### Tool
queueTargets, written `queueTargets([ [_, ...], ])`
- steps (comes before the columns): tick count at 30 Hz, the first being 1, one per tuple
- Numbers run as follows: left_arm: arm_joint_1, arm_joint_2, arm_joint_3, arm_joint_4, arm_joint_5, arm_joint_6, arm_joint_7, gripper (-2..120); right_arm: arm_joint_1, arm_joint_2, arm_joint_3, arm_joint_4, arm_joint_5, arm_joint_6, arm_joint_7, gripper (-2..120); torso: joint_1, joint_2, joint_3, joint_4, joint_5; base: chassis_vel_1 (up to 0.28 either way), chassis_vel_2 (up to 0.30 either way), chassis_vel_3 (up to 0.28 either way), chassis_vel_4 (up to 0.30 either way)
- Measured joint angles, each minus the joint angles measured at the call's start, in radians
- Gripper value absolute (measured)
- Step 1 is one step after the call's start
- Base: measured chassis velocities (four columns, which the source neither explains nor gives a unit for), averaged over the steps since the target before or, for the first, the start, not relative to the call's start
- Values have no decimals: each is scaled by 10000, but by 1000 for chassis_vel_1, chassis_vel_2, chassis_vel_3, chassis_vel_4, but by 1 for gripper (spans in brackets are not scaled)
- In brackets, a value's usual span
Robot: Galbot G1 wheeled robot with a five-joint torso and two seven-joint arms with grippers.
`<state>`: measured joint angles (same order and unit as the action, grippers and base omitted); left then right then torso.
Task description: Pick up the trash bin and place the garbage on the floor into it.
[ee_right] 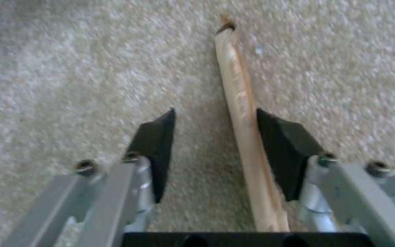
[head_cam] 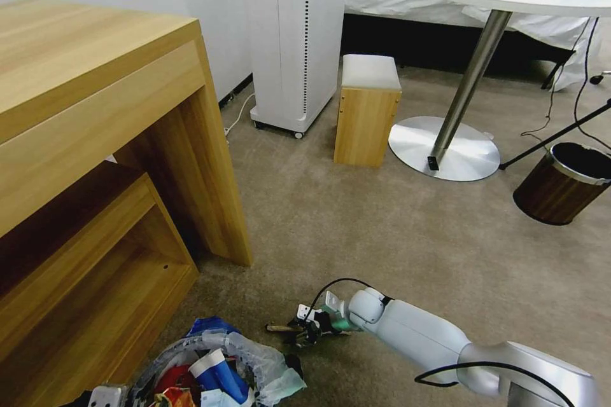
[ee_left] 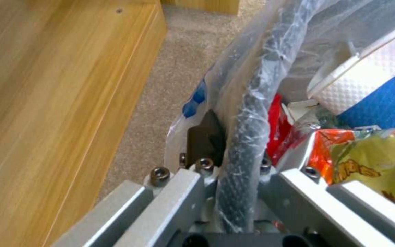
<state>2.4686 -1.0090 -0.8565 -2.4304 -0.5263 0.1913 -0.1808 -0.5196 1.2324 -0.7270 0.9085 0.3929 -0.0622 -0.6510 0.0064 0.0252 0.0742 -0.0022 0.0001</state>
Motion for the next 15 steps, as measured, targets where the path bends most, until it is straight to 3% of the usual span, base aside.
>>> queueTargets([
  [6,21,-39,-36,-8,69,-44,35,0,110,-26,-84,199,285,0,-61,28,0,0,0,0,0,0,0,0,0],
  [12,35,17,-497,-16,-216,-44,289,0,319,-177,-189,380,567,-59,-92,2,0,0,0,1,0,0,0,0,0],
  [15,32,71,-588,-18,-320,-41,372,0,331,-326,-198,491,707,-46,-220,0,0,0,0,0,0,0,0,0,0],
])
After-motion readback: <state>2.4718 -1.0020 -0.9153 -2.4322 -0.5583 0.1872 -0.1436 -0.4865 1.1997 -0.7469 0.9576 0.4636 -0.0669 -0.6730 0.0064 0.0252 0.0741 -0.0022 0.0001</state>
